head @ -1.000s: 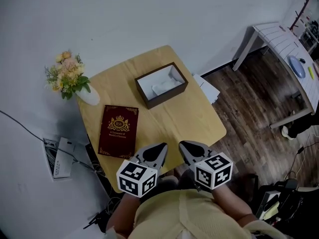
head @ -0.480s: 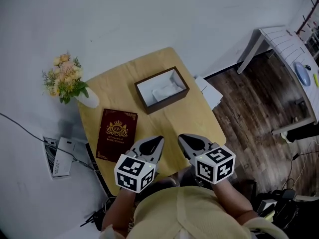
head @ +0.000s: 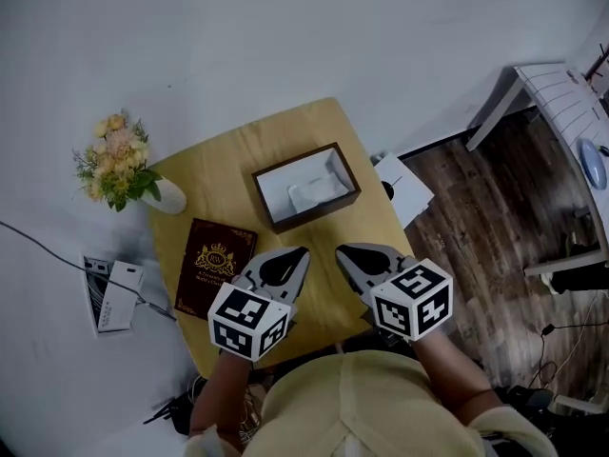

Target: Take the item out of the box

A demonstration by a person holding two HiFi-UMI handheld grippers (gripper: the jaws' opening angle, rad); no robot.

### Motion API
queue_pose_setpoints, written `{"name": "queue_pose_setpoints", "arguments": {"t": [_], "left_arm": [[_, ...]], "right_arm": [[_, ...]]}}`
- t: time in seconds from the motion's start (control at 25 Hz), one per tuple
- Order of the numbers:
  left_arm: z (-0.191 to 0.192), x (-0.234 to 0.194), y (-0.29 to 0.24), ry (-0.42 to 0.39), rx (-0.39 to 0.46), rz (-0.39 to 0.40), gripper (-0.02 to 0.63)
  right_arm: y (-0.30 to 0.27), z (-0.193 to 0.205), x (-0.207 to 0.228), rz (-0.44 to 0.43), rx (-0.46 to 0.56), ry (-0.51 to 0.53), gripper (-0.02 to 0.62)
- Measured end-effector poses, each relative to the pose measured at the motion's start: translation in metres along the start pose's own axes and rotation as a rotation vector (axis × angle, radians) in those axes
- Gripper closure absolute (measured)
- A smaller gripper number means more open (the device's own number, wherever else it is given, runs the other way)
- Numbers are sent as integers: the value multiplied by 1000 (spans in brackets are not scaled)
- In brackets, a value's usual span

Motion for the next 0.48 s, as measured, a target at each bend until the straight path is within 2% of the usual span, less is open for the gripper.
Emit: {"name": "queue_pose_setpoints", "arguments": {"t": [0.24,0.48], "left_arm": [[-12,-19,-13,-14,-8,-56,584],[-23,-34,-26,-100,-104,-82,584]], "right_arm": [[-19,-15,17,-58,-29,17,565],[-34,-29,33,-119,-60,42,565]]}}
Point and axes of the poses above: the fingertips, and each gripper's own axes: y backward along the fingers, x to its right, z out of its underside, the point moved 10 cm from there along y, backward along the fingers, and after that the axes turned 14 degrees about z, right-handed, at the moved point
